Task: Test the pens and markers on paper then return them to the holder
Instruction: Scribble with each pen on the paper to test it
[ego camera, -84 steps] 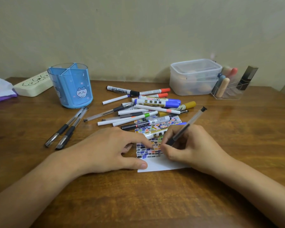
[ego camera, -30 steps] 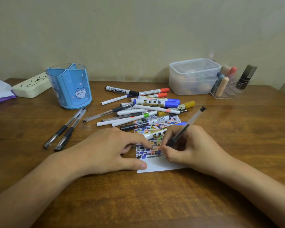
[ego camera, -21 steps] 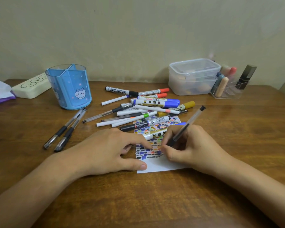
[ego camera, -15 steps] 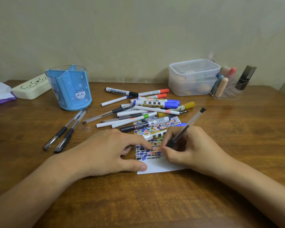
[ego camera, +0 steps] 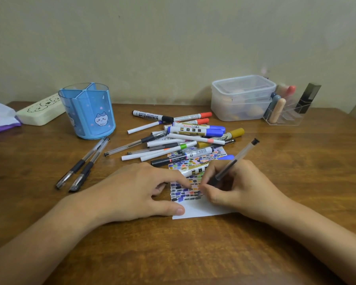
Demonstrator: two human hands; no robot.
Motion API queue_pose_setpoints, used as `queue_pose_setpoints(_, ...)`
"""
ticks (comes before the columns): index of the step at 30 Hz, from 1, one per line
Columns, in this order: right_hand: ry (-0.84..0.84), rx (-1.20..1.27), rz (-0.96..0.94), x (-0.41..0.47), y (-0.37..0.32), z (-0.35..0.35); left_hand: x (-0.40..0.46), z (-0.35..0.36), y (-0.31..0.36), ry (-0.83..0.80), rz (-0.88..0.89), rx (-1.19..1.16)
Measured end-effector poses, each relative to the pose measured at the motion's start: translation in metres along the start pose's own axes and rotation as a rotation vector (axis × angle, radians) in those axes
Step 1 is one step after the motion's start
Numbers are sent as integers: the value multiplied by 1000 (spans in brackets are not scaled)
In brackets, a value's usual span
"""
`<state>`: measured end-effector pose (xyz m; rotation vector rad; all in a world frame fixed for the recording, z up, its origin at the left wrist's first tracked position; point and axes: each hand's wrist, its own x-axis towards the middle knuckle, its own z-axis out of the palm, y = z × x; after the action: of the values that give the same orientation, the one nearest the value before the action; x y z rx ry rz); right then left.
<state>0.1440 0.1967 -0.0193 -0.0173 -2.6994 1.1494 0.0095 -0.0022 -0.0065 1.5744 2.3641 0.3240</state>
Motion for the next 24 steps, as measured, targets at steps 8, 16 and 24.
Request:
queue_pose_setpoints(8,85,240,-29,1,0,-2,-1,-2,-1,128,3,-251)
queue_pose_setpoints(16,153,413,71,6,-2,-9,-1,-4,-3,404,-36,-395)
queue_pose_setpoints(24,196,553,134,6,-7,-11,-1,-6,-1,594,22,-414)
